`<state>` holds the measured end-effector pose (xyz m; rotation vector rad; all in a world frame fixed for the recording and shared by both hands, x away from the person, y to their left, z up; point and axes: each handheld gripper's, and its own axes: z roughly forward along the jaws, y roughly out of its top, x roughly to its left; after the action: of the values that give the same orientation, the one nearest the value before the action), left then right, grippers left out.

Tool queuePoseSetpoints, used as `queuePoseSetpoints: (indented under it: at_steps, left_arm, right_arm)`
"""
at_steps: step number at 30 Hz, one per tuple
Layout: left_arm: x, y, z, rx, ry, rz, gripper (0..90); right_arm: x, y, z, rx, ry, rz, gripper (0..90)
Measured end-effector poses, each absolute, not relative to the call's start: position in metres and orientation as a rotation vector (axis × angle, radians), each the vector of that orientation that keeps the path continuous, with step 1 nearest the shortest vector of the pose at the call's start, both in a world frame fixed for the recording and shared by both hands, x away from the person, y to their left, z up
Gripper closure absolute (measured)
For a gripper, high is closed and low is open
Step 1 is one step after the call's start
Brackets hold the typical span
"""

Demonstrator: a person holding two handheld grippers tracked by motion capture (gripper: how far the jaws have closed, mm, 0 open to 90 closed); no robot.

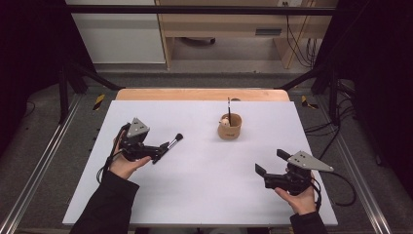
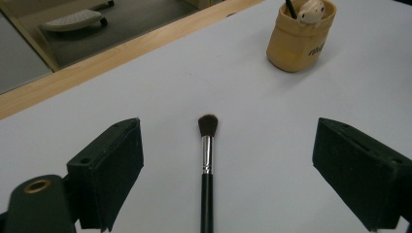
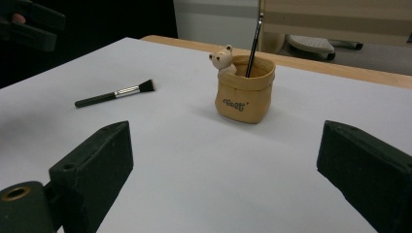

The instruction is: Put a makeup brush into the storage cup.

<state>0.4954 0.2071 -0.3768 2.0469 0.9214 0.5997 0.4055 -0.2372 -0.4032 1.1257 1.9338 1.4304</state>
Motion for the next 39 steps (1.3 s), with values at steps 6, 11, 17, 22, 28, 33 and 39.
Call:
queuePoseSetpoints:
  at_steps: [6, 11, 17, 22, 28, 33, 39]
  left_arm:
    - [0.509, 0.199, -0.384, 2.108, 0.935, 0.579, 10.6]
    - [0.519, 0.194, -0.390, 2.154, 0.944, 0.572, 10.9]
    - [0.529, 0.190, -0.395, 2.187, 0.960, 0.560, 11.5]
    - [0.537, 0.188, -0.400, 2.218, 0.975, 0.548, 12.1]
    - [0.546, 0.186, -0.408, 2.254, 0.997, 0.526, 12.8]
    - [0.553, 0.185, -0.417, 2.284, 1.023, 0.506, 13.7]
    - [0.560, 0.185, -0.426, 2.336, 1.041, 0.486, 15.6]
  right_arm:
    - [0.406, -0.236, -0.404, 1.125, 1.937, 1.430, 6.5]
    - [0.406, -0.235, -0.405, 1.126, 1.947, 1.428, 6.5]
    - [0.407, -0.234, -0.405, 1.131, 1.945, 1.428, 6.6]
    - [0.407, -0.233, -0.405, 1.124, 1.950, 1.428, 6.6]
    - [0.407, -0.234, -0.405, 1.131, 1.946, 1.432, 6.7]
    - [0.407, -0.234, -0.405, 1.135, 1.948, 1.433, 6.9]
    - [0.408, -0.233, -0.406, 1.128, 1.957, 1.428, 7.0]
